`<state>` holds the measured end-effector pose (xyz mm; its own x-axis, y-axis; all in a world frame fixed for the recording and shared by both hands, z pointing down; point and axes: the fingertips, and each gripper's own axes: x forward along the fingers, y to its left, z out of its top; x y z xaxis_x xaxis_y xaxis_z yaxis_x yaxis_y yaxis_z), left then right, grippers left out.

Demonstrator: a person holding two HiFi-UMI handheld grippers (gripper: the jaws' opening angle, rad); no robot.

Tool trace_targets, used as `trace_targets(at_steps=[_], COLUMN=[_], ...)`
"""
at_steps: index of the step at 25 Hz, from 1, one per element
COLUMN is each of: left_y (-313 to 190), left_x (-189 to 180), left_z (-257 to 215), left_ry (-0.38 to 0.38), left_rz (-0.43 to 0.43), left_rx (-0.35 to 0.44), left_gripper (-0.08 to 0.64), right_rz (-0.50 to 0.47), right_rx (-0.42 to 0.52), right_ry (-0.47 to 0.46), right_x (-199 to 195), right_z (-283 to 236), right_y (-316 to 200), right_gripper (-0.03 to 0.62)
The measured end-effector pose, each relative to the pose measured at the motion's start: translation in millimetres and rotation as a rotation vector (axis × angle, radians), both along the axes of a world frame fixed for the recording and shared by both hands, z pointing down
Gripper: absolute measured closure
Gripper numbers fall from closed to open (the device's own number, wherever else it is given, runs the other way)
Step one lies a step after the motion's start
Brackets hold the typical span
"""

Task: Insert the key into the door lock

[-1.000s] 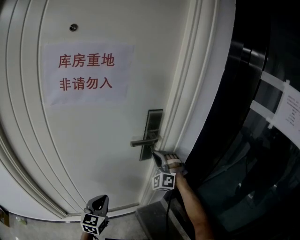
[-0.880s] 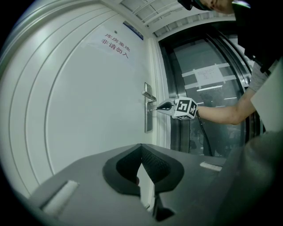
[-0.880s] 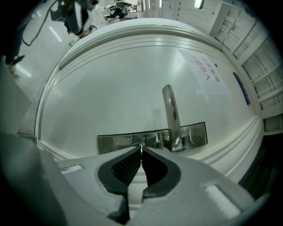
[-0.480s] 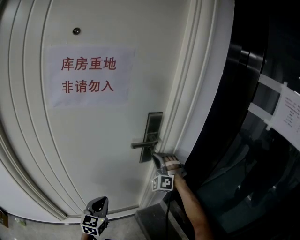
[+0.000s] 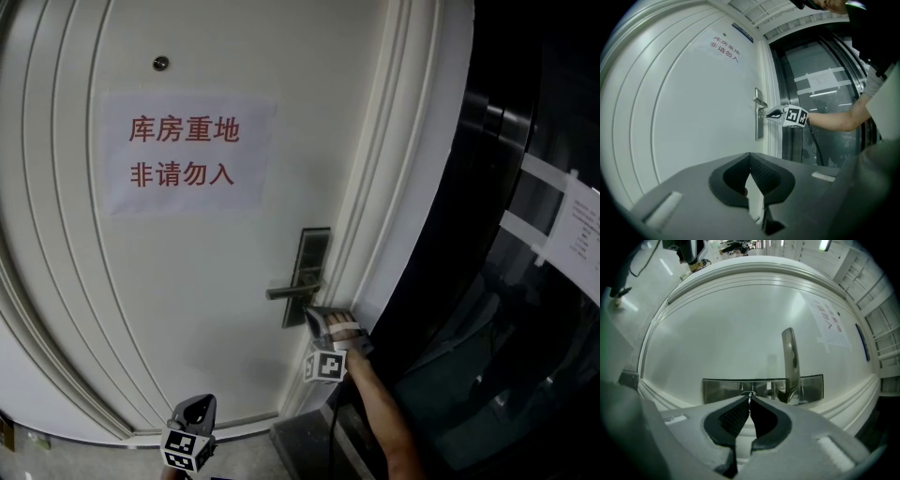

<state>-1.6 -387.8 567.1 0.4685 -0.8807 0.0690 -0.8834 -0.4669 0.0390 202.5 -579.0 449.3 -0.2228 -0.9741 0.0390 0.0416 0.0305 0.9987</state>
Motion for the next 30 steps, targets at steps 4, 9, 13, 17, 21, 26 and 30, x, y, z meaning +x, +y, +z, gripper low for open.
trace_targets(at_steps=[4, 9, 13, 17, 21, 26, 30], left_y=[-3, -5, -6, -7, -3, 1, 5], left_x=[-3, -6, -8, -7, -6, -15, -19], left_z=[1, 0, -1, -3, -3, -2, -3], left_ry=[0.002, -0.001, 0.001, 0.004, 0.002, 0.005, 0.002], left_rz=[-0.009, -0.013, -0.018, -0.012, -0.008, -0.023, -0.031], left_rx=[0.001, 0.002, 0.002, 0.008, 0.005, 0.003, 0.003], left_gripper=[0.558, 0.558, 0.558, 0.558, 0.558, 0.558, 0.558], right_rz=[0.002, 0.011, 0.021, 0.021, 0.024, 0.033, 0.036], right_rx=[-0.004, -0.001, -0.001, 0.006, -0.005, 0.0, -0.018], right_ry=[-0.009, -0.017, -0.029, -0.022, -0.023, -0.035, -0.068], right_x=[-2, -3, -3, -4, -4, -3, -5], right_z=[-1, 0, -1, 1, 2, 4, 3], right_y=[-6, -17, -20, -22, -21, -23, -20], right_gripper=[0.581, 0.581, 0.581, 0.581, 0.58, 0.577, 0.488])
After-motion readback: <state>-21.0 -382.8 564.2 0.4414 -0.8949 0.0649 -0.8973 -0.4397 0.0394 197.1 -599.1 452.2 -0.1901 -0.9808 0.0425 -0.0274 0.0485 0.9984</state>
